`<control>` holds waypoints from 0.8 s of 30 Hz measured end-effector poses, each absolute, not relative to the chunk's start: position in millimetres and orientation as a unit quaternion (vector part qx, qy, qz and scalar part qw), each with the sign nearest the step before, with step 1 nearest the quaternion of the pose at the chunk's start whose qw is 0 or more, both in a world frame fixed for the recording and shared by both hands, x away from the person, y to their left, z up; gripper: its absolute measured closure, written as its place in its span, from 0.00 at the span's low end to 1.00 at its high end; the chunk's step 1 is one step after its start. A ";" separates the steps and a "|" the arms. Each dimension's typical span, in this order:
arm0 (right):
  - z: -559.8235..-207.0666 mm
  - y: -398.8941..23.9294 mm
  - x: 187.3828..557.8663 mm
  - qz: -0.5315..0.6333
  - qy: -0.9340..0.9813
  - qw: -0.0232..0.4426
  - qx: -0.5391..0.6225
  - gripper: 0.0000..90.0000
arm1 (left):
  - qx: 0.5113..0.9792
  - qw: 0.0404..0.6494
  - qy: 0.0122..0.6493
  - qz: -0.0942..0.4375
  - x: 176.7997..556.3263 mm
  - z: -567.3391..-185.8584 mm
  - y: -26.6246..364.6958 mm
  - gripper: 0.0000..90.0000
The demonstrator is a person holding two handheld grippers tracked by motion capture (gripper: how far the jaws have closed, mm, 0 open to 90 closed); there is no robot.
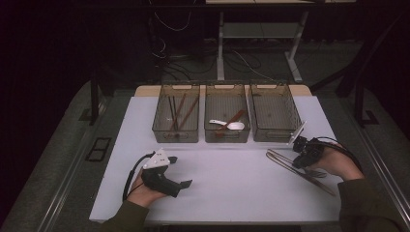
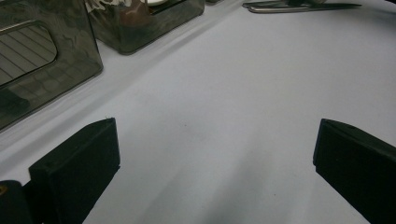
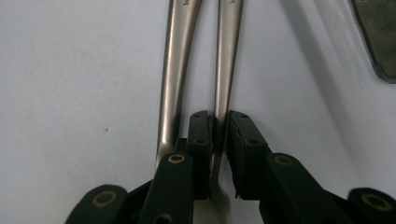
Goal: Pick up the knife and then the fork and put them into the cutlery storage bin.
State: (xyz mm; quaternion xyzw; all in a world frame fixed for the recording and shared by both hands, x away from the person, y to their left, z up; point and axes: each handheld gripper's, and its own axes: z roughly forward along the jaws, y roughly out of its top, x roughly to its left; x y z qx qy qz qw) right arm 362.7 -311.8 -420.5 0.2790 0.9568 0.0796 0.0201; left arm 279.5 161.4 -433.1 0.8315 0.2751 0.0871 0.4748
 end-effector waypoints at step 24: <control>-419.6 -324.6 361.0 0.121 0.947 0.017 0.296 0.94 | 0.830 0.481 0.269 0.085 279.6 -432.6 162.2 0.02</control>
